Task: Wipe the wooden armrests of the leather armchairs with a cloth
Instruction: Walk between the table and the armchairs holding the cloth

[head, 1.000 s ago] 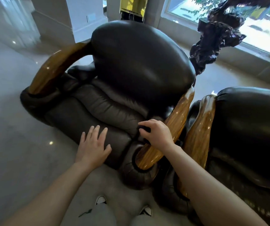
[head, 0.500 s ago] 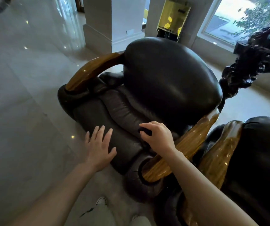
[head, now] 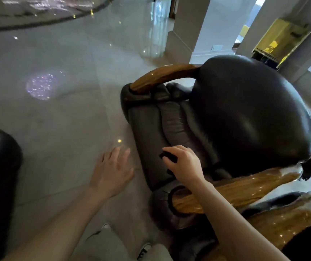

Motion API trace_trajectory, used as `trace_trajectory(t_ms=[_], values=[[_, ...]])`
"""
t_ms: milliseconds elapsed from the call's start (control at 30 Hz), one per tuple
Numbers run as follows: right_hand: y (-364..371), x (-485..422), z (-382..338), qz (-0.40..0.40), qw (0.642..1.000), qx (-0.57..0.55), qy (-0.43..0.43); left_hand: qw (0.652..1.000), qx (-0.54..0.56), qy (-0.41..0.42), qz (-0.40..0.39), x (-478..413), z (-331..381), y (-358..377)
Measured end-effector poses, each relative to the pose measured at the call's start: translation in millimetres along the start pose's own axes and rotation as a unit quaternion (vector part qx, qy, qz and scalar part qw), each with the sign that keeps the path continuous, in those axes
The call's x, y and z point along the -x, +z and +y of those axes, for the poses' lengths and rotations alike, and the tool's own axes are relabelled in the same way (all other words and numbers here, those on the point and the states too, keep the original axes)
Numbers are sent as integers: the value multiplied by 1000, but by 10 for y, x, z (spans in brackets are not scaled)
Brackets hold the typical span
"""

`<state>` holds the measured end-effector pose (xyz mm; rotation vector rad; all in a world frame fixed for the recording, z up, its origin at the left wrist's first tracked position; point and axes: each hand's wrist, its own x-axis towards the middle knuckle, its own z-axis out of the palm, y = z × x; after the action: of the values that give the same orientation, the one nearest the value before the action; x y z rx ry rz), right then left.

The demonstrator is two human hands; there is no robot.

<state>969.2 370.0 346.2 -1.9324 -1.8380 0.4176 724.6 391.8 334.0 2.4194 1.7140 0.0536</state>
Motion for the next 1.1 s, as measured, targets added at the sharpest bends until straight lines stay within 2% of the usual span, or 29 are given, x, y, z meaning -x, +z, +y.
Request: trace_trajectory(t_ms=[200, 400, 533, 767, 1100], values=[[340, -126, -716, -58, 994, -22, -85, 995, -12, -96, -5, 562, -605, -79], [793, -109, -1644, -104, 978, -32, -178, 984, 28, -176, 29, 1246, -1333, -197], [1146, 41, -2317, -122, 968, -53, -212, 973, 17, -228, 8, 1765, -1902, -288], [1708, 325, -3406, -152, 946, -50, -282, 955, 35, -294, 18, 2518, -2723, -409], [2346, 342, -4321, -217, 909, -55, -351, 920, 30, -390, 19, 3140, -3442, -443]])
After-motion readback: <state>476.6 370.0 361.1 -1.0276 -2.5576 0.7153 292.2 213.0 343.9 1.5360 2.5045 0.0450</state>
